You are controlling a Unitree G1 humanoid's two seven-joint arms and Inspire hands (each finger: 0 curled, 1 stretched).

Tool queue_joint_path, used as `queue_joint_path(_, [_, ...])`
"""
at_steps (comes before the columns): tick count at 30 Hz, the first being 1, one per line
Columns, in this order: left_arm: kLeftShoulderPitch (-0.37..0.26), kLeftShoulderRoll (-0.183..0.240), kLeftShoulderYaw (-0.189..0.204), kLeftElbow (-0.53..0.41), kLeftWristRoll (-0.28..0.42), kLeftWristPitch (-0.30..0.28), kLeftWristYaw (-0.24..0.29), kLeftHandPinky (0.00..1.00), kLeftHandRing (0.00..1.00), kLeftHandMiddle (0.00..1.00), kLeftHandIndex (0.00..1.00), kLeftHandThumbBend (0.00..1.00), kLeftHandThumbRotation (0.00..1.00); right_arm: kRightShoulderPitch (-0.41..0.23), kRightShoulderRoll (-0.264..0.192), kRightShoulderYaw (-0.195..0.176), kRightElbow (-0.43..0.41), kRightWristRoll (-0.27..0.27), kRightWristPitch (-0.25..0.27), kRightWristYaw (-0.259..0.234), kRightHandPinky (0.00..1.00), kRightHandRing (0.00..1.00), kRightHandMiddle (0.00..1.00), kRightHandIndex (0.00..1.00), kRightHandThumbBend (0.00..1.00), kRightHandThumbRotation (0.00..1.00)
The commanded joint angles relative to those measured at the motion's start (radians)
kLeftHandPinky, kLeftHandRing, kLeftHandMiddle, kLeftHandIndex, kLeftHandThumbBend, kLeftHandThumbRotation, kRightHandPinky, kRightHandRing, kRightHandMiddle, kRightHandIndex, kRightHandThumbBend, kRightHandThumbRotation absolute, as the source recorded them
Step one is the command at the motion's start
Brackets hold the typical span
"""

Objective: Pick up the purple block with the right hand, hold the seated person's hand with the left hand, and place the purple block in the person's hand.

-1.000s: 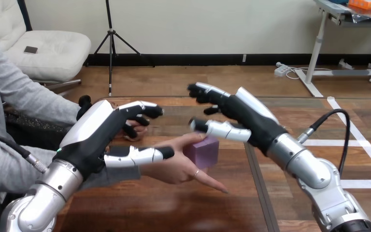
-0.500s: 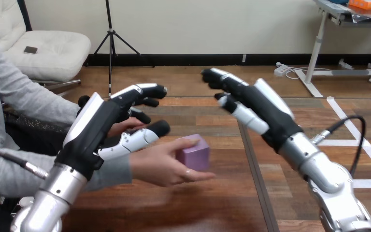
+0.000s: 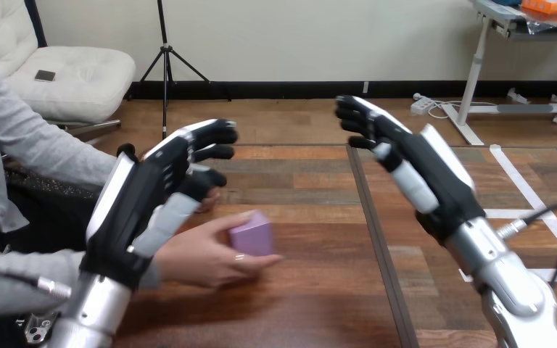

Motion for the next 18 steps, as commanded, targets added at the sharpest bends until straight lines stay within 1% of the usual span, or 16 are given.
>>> queue_joint_path(1, [0.047, -0.051, 0.011, -0.042, -0.073, 0.007, -0.014, 0.74, 0.85, 0.83, 0.83, 0.94, 0.97, 0.04, 0.022, -0.041, -0.091, 0.075, -0.013, 0.009, 0.9, 0.92, 0.93, 0.93, 1.0, 1.0])
queue_joint_path(3, [0.058, -0.056, 0.008, -0.041, -0.089, 0.0, -0.027, 0.77, 0.87, 0.84, 0.85, 0.91, 0.98, 0.057, 0.031, -0.046, -0.099, 0.092, -0.019, 0.011, 0.9, 0.92, 0.93, 0.93, 1.0, 1.0])
queue_joint_path(8, [0.097, -0.072, 0.005, -0.049, -0.09, -0.012, -0.035, 0.79, 0.88, 0.86, 0.87, 0.85, 1.0, 0.116, 0.052, -0.051, -0.132, 0.135, -0.015, 0.018, 0.89, 0.92, 0.92, 0.92, 1.0, 1.0])
queue_joint_path(11, [0.118, -0.081, 0.003, -0.061, -0.102, -0.004, -0.048, 0.8, 0.89, 0.86, 0.88, 0.8, 1.0, 0.148, 0.064, -0.051, -0.144, 0.158, -0.015, 0.03, 0.88, 0.91, 0.91, 0.91, 1.0, 1.0])
queue_joint_path(15, [0.14, -0.094, 0.0, -0.072, -0.11, 0.006, -0.053, 0.81, 0.89, 0.87, 0.88, 0.76, 1.0, 0.188, 0.072, -0.047, -0.157, 0.17, -0.014, 0.046, 0.87, 0.9, 0.9, 0.9, 1.0, 1.0])
queue_joint_path(18, [0.145, -0.101, 0.0, -0.06, -0.116, -0.003, -0.068, 0.81, 0.89, 0.87, 0.89, 0.72, 1.0, 0.216, 0.09, -0.046, -0.159, 0.179, -0.015, 0.049, 0.86, 0.89, 0.89, 0.89, 1.0, 1.0])
